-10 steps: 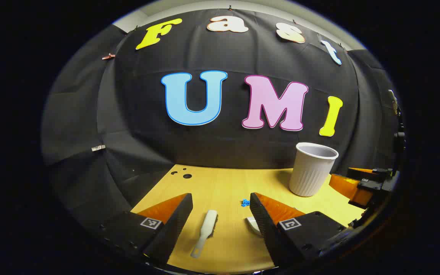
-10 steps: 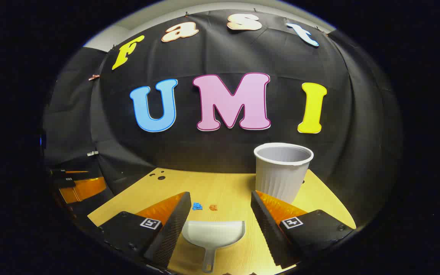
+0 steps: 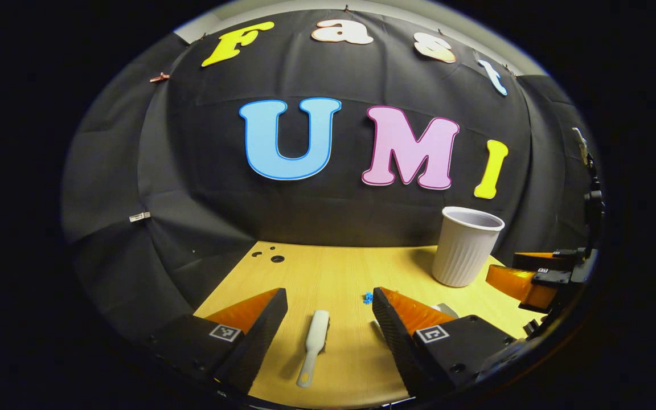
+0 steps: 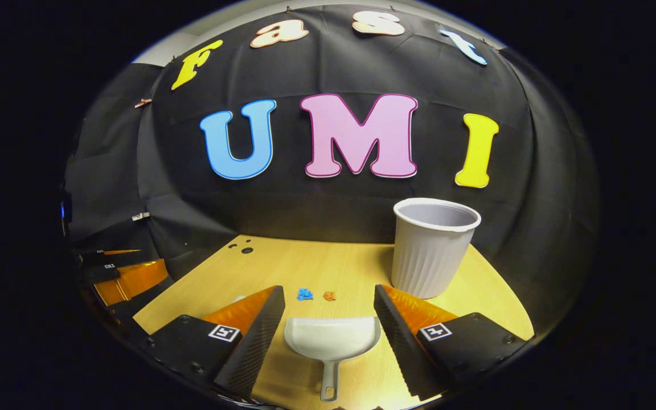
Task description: Pick up the small broom and dustpan from the desktop, sweep the trash into the dustpan with the broom, and then empty the trash into the garbage bin.
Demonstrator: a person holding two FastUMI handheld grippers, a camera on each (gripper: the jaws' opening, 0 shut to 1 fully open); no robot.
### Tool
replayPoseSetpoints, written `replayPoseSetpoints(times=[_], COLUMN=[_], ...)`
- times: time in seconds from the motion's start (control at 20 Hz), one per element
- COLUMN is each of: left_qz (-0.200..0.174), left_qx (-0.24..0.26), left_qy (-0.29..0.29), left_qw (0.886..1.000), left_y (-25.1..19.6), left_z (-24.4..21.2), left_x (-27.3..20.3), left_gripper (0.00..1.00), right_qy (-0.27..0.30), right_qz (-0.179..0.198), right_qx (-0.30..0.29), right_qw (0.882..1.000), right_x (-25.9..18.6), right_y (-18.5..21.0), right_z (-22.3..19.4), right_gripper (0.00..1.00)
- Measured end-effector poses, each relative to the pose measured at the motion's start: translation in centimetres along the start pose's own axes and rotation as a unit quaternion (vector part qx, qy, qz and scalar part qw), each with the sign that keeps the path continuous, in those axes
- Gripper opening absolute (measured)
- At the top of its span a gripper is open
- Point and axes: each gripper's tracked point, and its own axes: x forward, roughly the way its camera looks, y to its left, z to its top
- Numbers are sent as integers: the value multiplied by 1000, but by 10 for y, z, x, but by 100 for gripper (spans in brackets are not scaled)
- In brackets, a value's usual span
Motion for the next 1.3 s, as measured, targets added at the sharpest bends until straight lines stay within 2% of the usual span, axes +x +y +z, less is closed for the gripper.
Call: replayPoseSetpoints(times=[0.35,0.7,0.8,1.2,1.3], left_qz=[-1,-9,1,-39,-46], left_qx=[-1,-8,8,26,21], left_qy=[32,118,149,262,298], left_qw=[999,993,989,964,953], left_y=[23,35,44,40,38], left_z=[-28,-89,-117,-201,-222], left_x=[10,37,51,92,102], left_gripper=[95,96,96,96,96], right_qy=[22,52,62,111,120], right_qz=[-2,-25,-31,-55,-54], right_qx=[-8,-3,0,7,11], right_qw=[1000,998,998,992,991], right_x=[6,8,8,-4,-8], right_y=[7,-8,-14,-30,-29], right_z=[-10,-27,-33,-67,-73], right_gripper=[98,98,98,98,98])
